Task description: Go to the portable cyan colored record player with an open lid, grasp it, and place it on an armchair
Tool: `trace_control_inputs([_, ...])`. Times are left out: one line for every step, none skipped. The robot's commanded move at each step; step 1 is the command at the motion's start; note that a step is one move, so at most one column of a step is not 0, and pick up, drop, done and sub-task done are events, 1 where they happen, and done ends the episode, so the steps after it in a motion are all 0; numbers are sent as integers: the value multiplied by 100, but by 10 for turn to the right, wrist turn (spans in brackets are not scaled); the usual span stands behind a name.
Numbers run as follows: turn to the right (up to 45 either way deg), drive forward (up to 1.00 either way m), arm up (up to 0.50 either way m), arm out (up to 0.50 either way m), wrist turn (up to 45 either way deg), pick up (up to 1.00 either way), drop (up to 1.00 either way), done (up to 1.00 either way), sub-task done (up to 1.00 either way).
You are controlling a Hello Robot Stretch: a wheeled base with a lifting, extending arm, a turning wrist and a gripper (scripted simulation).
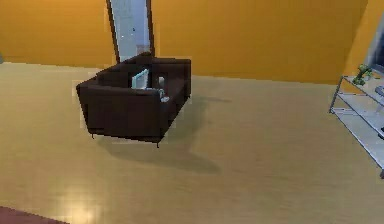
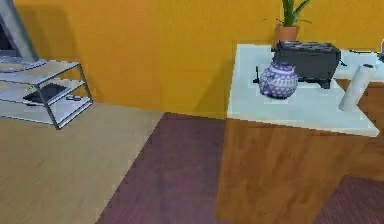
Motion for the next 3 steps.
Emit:
trace_control_inputs([0,100,0,0,0,0,0,0,0])
trace_control_inputs([-30,0,0,0,0,0,0,0,0])
trace_control_inputs([0,45,0,0,0,0,0,0,0])
